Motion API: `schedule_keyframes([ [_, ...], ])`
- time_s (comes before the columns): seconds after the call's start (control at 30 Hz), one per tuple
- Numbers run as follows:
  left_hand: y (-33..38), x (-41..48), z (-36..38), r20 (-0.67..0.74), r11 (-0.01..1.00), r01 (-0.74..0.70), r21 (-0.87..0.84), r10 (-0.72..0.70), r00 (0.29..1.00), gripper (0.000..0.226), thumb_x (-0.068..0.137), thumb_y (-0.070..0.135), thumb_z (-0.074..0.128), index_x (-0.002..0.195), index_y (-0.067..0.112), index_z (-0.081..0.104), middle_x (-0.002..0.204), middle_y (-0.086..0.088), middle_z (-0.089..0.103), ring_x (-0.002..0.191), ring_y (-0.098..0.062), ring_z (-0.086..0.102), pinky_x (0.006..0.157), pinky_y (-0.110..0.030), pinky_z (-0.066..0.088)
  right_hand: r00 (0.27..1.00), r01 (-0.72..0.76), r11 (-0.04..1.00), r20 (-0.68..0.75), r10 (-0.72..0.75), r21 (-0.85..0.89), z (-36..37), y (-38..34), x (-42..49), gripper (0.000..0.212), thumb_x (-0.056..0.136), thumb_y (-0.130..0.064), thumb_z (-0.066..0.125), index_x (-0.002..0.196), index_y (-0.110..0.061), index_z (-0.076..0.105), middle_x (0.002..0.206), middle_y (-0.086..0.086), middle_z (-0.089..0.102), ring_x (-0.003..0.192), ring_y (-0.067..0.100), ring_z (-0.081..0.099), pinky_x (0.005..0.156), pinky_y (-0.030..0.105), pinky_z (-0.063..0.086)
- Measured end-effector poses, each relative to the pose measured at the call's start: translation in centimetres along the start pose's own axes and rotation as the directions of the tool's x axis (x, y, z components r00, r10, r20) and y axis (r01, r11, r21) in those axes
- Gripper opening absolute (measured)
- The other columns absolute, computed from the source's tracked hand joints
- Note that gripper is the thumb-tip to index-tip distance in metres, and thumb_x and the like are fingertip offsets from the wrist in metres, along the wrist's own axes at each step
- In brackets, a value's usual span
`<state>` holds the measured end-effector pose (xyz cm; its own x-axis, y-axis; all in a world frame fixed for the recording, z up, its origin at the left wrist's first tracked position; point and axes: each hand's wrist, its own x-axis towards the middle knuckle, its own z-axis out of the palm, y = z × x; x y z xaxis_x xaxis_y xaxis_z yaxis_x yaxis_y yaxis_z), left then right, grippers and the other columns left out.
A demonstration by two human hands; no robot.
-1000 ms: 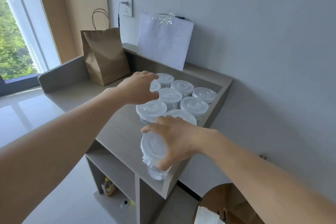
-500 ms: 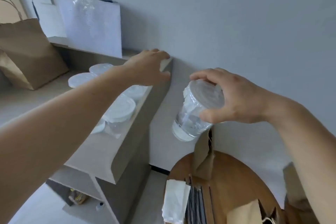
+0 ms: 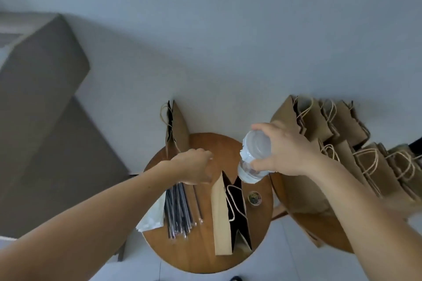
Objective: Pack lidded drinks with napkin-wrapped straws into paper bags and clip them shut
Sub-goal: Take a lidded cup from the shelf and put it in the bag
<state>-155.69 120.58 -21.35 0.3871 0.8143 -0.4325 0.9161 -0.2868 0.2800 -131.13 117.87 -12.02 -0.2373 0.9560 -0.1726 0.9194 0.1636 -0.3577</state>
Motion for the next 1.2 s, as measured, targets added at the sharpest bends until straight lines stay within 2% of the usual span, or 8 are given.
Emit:
schedule_keyframes([
  [0.17, 0.7, 0.5, 8.1, 0.243, 0.979, 0.098, -0.178, -0.053, 0.969, 0.105, 0.066, 0.041, 0.085, 0.151, 0.029, 0.024, 0.148, -0.001, 0.044, 0.127, -0.023, 0.05, 0.099, -0.03, 0.044, 0.999, -0.021, 0.999, -0.031, 0.022, 0.034, 2.9, 3.9, 0.5, 0.096, 0.062, -0.061, 0.072, 0.144, -0.039, 0.029, 0.14, -0.006, 0.036, 0.121, 0.019, 0.044, 0.081, 0.032, 0.04],
  [0.33, 3.0, -0.2, 14.0, 0.323, 0.918, 0.267, -0.292, -0.168, 0.931, 0.118, 0.054, 0.084, 0.065, 0.151, 0.033, 0.021, 0.147, 0.001, 0.046, 0.122, -0.025, 0.055, 0.094, -0.037, 0.053, 0.997, 0.022, 0.998, -0.071, -0.018, 0.053, 5.6, 3.0, 2.5, 0.093, 0.062, -0.055, 0.073, 0.143, -0.035, 0.032, 0.135, -0.003, 0.039, 0.122, 0.022, 0.042, 0.084, 0.037, 0.044],
  [0.53, 4.9, 0.5, 15.9, 0.226, 0.834, 0.399, -0.381, -0.334, 0.915, 0.062, 0.079, 0.062, 0.054, 0.124, 0.019, 0.048, 0.1, 0.001, 0.067, 0.084, -0.018, 0.068, 0.078, -0.041, 0.061, 0.995, 0.073, 0.997, -0.065, -0.072, 0.013, 8.3, 0.8, 4.5, 0.092, 0.062, -0.057, 0.072, 0.142, -0.034, 0.033, 0.134, -0.003, 0.042, 0.122, 0.023, 0.04, 0.079, 0.036, 0.04],
  [0.63, 4.6, 0.3, 16.3, 0.297, 0.674, 0.462, -0.576, -0.353, 0.887, 0.036, 0.09, 0.042, 0.049, 0.107, 0.01, 0.054, 0.073, -0.004, 0.073, 0.063, -0.018, 0.073, 0.07, -0.039, 0.063, 0.995, 0.089, 0.995, -0.038, -0.091, -0.046, 9.7, 0.8, 4.0, 0.09, 0.065, -0.059, 0.071, 0.141, -0.034, 0.031, 0.135, -0.002, 0.04, 0.123, 0.023, 0.039, 0.078, 0.034, 0.038],
  [0.8, 4.5, -0.3, 16.1, 0.352, 0.469, 0.504, -0.725, -0.376, 0.857, 0.031, 0.099, 0.029, 0.04, 0.114, 0.004, 0.05, 0.057, -0.003, 0.07, 0.05, -0.017, 0.069, 0.045, -0.023, 0.053, 0.982, 0.187, 0.975, 0.054, -0.182, -0.122, 9.5, 2.2, 2.1, 0.091, 0.066, -0.058, 0.071, 0.142, -0.035, 0.027, 0.138, -0.004, 0.035, 0.125, 0.021, 0.035, 0.09, 0.036, 0.044],
  [0.93, 4.4, -0.4, 16.0, 0.357, 0.417, 0.507, -0.755, -0.386, 0.85, 0.028, 0.1, 0.025, 0.038, 0.117, 0.005, 0.047, 0.058, -0.006, 0.069, 0.049, -0.019, 0.068, 0.045, -0.024, 0.052, 0.907, 0.411, 0.878, 0.204, -0.367, -0.245, 8.0, 2.6, 1.4, 0.092, 0.067, -0.053, 0.074, 0.141, -0.036, 0.023, 0.139, -0.005, 0.028, 0.126, 0.018, 0.03, 0.092, 0.032, 0.042],
  [1.07, 4.0, -0.4, 15.8, 0.367, 0.387, 0.507, -0.77, -0.381, 0.848, 0.025, 0.1, 0.022, 0.036, 0.116, 0.005, 0.048, 0.056, -0.006, 0.068, 0.049, -0.021, 0.068, 0.044, -0.024, 0.051, 0.738, 0.673, 0.64, 0.398, -0.545, -0.371, 9.3, 2.0, 0.5, 0.094, 0.064, -0.038, 0.079, 0.141, -0.029, 0.025, 0.138, 0.003, 0.028, 0.126, 0.025, 0.03, 0.093, 0.036, 0.044],
  [1.2, 3.5, -0.9, 16.0, 0.358, 0.36, 0.487, -0.796, -0.368, 0.858, 0.02, 0.1, 0.021, 0.037, 0.116, 0.011, 0.044, 0.064, -0.011, 0.07, 0.05, -0.022, 0.067, 0.042, -0.024, 0.048, 0.633, 0.755, 0.581, 0.57, -0.524, -0.304, 12.5, 2.4, 0.0, 0.092, 0.069, -0.042, 0.079, 0.141, -0.027, 0.024, 0.142, 0.007, 0.028, 0.129, 0.027, 0.03, 0.099, 0.041, 0.045],
])
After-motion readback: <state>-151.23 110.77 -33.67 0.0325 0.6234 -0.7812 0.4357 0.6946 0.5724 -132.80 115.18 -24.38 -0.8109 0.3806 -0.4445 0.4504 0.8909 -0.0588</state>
